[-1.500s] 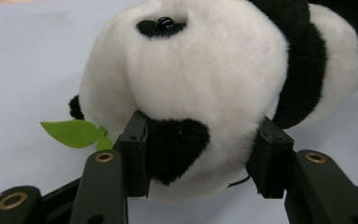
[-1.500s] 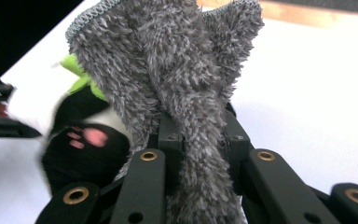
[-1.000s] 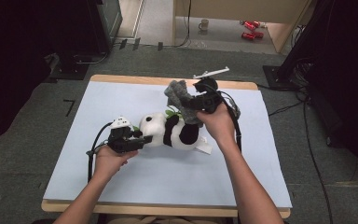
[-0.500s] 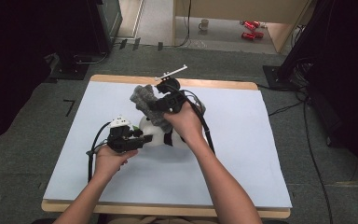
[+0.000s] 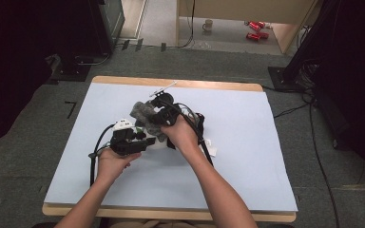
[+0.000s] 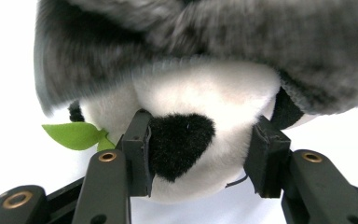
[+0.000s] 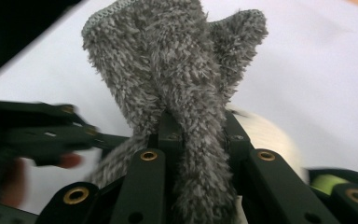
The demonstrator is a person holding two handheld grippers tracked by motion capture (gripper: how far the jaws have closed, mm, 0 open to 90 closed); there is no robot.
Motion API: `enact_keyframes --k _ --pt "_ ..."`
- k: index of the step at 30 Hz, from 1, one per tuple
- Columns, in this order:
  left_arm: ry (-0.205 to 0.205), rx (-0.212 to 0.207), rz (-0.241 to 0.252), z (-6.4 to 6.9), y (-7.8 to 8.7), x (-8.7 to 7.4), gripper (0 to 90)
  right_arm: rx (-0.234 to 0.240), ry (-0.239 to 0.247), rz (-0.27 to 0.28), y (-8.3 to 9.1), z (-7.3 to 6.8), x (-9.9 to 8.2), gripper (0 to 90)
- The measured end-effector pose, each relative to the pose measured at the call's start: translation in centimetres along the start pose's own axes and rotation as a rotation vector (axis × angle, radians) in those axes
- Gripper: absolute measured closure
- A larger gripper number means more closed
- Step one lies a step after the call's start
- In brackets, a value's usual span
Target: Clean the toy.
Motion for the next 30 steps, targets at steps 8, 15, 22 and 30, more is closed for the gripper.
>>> enact_keyframes --k 8,15,22,30 --pt "0.046 -0.027 0.004 -0.4 -0.1 0.0 52.2 -0.045 -0.057 -0.003 2.2 3.6 -0.7 76.3" --pt "0.04 -0.035 0.01 -0.4 -0.2 0.0 52.1 -0.08 -0.062 -0.021 3.6 5.1 -1.0 76.3" --pt "0.036 -0.027 0.034 -0.5 -0.2 0.1 51.9 -0.043 -0.083 -0.006 4.9 5.1 -0.5 76.3" --pt "0.046 -0.022 0.035 -0.4 -0.2 0.3 51.8 0.038 -0.063 0.039 5.6 1.9 1.0 76.4"
Point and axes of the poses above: each handheld gripper's, and its own axes: y roughly backward along the jaws, x roughly out of its top, z roughly to its right, the point moved 7 cm from there along -y, roughly forward along the jaws, and after that the axes turned 15 degrees about -y, right-handed, at the moved point
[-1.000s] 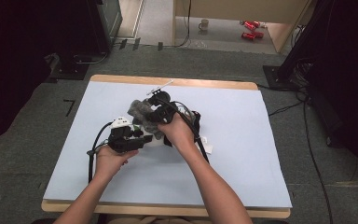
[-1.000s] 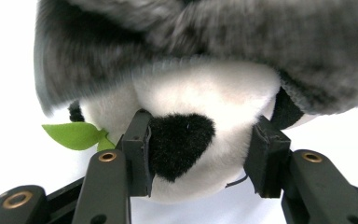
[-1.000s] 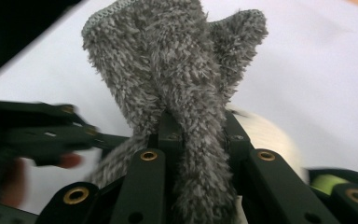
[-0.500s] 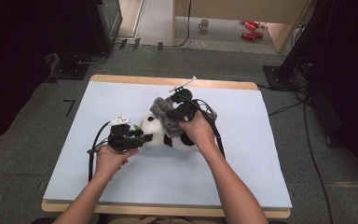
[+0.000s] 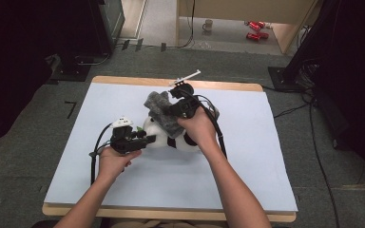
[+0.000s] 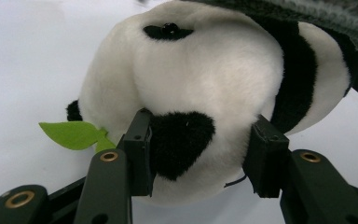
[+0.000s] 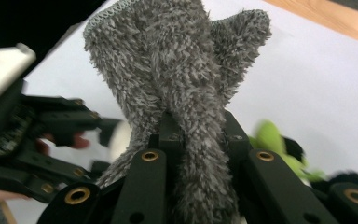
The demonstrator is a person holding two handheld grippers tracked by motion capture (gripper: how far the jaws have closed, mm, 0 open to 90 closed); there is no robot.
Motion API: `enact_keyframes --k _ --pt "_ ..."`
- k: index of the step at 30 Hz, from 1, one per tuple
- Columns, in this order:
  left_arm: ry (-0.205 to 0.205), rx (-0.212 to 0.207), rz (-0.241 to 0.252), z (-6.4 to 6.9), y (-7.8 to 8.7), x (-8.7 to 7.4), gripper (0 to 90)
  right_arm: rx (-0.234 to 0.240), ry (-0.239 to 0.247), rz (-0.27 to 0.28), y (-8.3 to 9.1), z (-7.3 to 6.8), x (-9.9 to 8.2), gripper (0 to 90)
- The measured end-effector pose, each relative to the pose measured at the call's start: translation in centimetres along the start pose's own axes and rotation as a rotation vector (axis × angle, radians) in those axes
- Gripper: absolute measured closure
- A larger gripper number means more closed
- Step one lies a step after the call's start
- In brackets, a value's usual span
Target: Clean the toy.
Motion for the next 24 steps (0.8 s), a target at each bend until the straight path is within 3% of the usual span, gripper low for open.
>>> enact_keyframes --k 5,8,10,13,16,24 --pt "0.007 0.001 0.0 0.3 0.1 0.2 51.8 0.033 0.028 0.002 -1.7 -2.6 0.2 76.3" --pt "0.025 0.005 0.002 0.2 0.0 0.2 51.9 0.012 0.045 -0.054 -3.7 -3.1 -1.1 76.2" --pt "0.034 0.007 -0.014 0.0 -0.2 -0.1 51.9 -0.014 0.052 -0.062 -4.9 -2.7 -2.1 76.0" --pt "0.037 0.0 -0.014 0.0 -0.3 -0.1 52.1 -0.005 0.048 -0.036 -5.0 -2.0 -2.5 76.0" --pt "0.024 0.004 -0.019 0.1 -0.4 -0.1 52.3 -0.017 0.041 -0.032 -4.6 -1.3 -2.7 76.0" --pt "0.052 -0.02 -0.019 -0.3 -0.4 -0.2 52.3 -0.067 -0.008 -0.021 -2.2 2.2 -3.5 76.5"
Point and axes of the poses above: each handheld gripper's, and its own axes: y roughly backward along the jaws, x roughly out of its top, z roughly to its right, the point moved 7 cm from there along -y, roughly forward along the jaws, and after that the axes turned 15 degrees about -y, right-handed, at the moved point
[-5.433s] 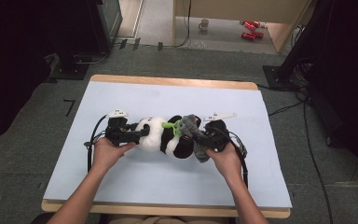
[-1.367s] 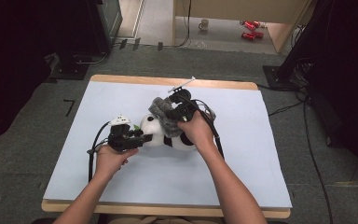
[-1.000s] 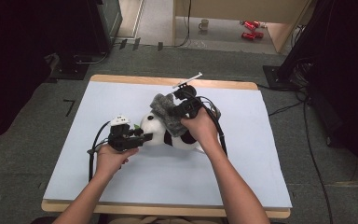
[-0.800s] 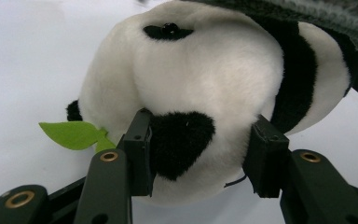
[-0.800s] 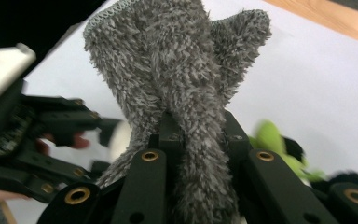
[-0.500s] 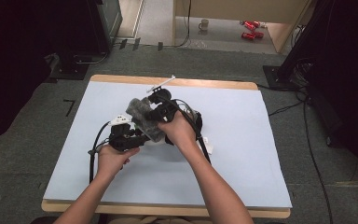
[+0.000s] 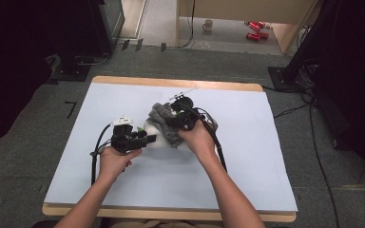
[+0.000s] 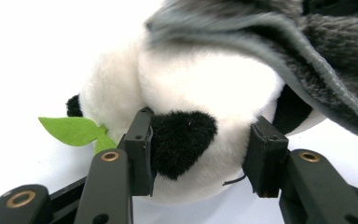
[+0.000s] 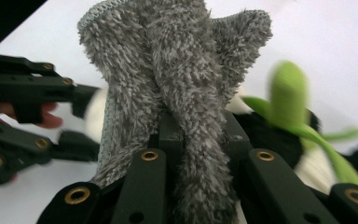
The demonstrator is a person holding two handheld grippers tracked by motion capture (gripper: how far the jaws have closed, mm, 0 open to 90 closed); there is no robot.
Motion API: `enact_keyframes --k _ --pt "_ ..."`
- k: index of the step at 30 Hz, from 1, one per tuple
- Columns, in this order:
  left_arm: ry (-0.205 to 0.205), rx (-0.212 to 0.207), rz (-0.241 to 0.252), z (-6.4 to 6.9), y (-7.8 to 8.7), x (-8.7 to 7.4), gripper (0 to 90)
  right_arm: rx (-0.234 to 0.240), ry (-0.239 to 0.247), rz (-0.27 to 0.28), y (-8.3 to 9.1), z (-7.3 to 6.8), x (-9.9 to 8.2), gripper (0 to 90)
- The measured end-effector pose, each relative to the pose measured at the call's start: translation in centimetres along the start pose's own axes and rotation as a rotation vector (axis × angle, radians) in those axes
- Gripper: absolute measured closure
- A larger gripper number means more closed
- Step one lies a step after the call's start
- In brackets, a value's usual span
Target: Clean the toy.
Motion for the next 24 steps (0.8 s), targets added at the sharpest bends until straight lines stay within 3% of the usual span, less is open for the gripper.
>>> enact_keyframes --k 6,13,24 --pt "0.011 -0.008 0.007 -0.1 0.0 0.0 52.4 -0.048 0.04 0.008 1.0 1.0 -0.1 76.5" --pt "-0.004 -0.007 0.009 -0.1 0.0 0.0 52.6 -0.066 -0.018 0.021 2.5 3.6 0.0 76.5" --pt "-0.014 -0.012 0.013 0.0 0.0 0.0 52.6 -0.075 -0.034 0.018 3.6 4.9 0.0 76.5"
Point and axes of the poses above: each handheld gripper's, and its own axes: y roughly backward along the jaws, x roughly out of its top, z roughly to its right, the point moved 7 cm from there along -y, roughly forward along the jaws, and after that the axes turned 15 degrees about -y, right-handed, at the moved point
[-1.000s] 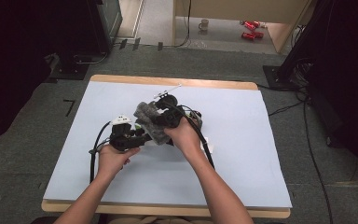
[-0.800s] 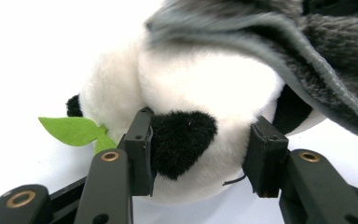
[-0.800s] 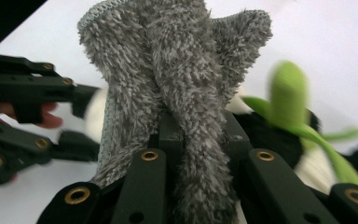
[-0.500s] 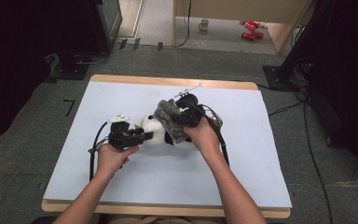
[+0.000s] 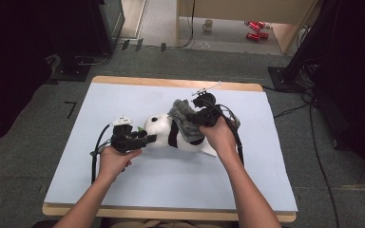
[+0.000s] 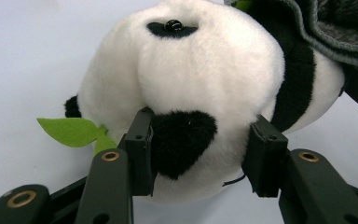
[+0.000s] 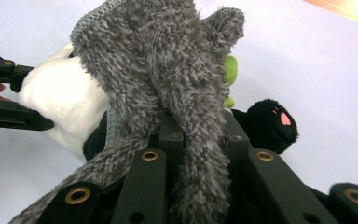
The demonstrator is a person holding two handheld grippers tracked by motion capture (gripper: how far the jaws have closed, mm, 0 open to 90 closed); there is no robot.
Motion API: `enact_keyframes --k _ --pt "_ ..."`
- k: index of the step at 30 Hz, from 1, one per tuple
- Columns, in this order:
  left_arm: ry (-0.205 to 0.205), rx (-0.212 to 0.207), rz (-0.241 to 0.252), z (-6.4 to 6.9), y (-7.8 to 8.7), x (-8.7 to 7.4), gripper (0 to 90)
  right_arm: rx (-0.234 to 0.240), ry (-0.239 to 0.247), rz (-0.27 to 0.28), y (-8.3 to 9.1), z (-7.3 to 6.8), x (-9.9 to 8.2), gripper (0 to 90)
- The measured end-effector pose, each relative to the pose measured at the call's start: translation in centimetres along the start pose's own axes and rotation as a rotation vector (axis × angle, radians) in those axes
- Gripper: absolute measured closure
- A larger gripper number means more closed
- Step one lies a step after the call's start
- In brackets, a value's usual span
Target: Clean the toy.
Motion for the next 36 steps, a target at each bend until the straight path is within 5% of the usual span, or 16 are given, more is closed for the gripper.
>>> enact_keyframes --k 13,20,31,36 --pt "-0.006 0.009 0.0 0.2 0.1 0.0 52.6 0.004 -0.054 0.065 2.2 0.7 1.9 76.6" --pt "0.003 0.005 -0.003 0.1 0.1 0.0 52.6 0.088 -0.01 0.093 3.5 -2.4 3.0 76.5" --pt "-0.001 0.018 -0.006 0.7 0.3 0.3 52.6 0.165 0.046 0.036 -0.9 -8.5 3.6 76.4" --pt "0.003 0.019 -0.011 1.0 0.3 0.4 53.1 0.136 0.073 -0.032 -4.2 -10.1 2.4 76.4"
Point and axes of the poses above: each handheld gripper's, and its own axes: y roughly backward along the jaws, x roughly out of its top, z roughly to its right, the point moved 7 cm from there along -y, roughly forward along the jaws, and after that the axes turned 15 degrees about -y, right-handed, at the moved point
